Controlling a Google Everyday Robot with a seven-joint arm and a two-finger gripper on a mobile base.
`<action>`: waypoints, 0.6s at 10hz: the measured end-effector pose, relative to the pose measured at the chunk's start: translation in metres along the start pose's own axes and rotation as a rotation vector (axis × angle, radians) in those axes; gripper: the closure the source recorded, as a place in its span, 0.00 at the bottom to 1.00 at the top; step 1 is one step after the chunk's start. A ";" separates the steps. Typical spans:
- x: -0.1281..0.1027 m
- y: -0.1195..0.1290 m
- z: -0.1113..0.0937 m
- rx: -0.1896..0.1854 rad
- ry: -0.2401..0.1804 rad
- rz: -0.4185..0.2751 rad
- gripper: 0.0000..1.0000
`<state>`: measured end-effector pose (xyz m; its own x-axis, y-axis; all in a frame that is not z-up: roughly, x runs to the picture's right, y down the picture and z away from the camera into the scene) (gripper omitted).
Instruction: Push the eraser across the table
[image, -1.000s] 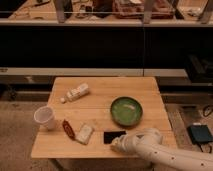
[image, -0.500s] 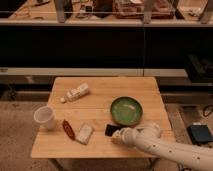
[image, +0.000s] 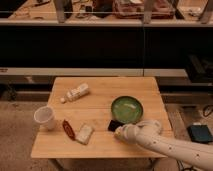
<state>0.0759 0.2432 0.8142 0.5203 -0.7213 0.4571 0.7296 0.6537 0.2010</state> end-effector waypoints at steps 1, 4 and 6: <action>0.006 0.004 -0.003 -0.005 0.012 -0.001 1.00; 0.023 0.019 -0.015 -0.022 0.049 0.003 1.00; 0.033 0.029 -0.013 -0.037 0.065 0.007 1.00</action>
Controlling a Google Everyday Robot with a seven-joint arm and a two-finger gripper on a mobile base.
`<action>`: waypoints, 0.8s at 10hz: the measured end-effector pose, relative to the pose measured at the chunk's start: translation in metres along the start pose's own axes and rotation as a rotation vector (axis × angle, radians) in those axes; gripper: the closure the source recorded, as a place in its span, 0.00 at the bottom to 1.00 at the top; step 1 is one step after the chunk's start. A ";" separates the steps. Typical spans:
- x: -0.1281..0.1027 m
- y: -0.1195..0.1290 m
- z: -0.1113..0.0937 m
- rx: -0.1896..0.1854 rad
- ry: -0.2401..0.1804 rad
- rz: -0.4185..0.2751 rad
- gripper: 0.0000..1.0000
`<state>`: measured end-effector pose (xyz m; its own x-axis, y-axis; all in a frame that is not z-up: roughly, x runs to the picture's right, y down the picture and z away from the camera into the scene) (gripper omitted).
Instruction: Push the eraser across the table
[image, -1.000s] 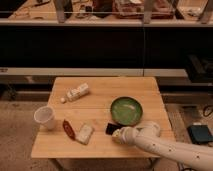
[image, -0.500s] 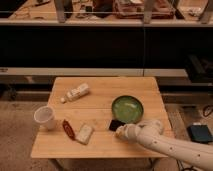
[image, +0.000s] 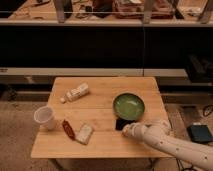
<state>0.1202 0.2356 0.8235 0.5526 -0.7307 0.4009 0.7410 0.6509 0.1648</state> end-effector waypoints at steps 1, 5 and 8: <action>0.001 0.000 0.003 -0.001 0.000 -0.001 1.00; 0.009 -0.013 0.017 0.012 0.003 -0.011 1.00; 0.023 -0.024 0.014 0.029 0.026 -0.023 1.00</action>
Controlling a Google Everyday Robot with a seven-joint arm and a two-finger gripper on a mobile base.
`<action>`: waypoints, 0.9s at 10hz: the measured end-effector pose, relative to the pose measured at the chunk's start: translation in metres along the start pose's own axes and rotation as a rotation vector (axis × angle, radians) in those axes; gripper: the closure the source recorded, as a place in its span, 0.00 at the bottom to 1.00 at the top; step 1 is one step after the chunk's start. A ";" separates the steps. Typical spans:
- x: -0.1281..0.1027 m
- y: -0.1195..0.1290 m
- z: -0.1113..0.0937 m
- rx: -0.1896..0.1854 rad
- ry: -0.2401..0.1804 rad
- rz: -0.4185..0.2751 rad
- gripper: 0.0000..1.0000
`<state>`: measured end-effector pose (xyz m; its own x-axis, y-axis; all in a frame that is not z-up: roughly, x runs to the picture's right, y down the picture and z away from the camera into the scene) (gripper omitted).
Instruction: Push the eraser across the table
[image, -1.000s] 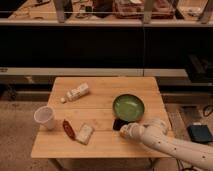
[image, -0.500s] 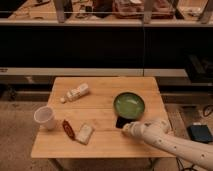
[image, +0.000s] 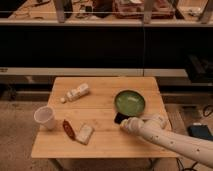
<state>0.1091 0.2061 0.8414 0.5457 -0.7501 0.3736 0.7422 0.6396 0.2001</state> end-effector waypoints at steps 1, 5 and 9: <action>0.003 -0.002 -0.002 0.005 0.005 -0.008 1.00; -0.023 0.014 -0.015 0.002 -0.043 -0.033 1.00; -0.003 0.045 -0.042 -0.043 -0.006 -0.017 1.00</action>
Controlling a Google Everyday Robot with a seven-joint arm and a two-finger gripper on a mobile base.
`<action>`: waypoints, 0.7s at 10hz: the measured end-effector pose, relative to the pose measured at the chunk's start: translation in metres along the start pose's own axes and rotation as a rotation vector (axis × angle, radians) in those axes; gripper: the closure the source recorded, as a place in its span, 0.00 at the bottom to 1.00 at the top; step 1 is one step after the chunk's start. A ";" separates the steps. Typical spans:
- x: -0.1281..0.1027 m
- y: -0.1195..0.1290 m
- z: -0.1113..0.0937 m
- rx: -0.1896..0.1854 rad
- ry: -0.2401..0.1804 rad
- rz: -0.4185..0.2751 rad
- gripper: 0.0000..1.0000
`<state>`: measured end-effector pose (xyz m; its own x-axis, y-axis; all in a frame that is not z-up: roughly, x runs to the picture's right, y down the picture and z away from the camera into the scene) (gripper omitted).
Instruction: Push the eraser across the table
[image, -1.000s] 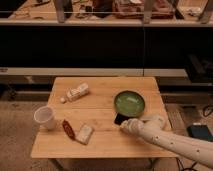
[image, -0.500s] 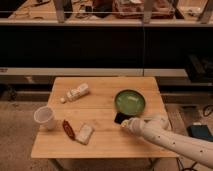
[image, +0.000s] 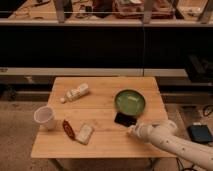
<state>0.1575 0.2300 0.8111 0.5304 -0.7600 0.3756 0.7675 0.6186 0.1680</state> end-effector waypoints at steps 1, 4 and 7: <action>0.010 0.002 -0.007 -0.004 0.017 0.007 1.00; 0.036 0.004 -0.021 -0.017 0.060 0.025 1.00; 0.056 0.014 -0.021 -0.044 0.088 0.066 1.00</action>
<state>0.2059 0.1920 0.8160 0.6084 -0.7337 0.3026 0.7441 0.6599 0.1043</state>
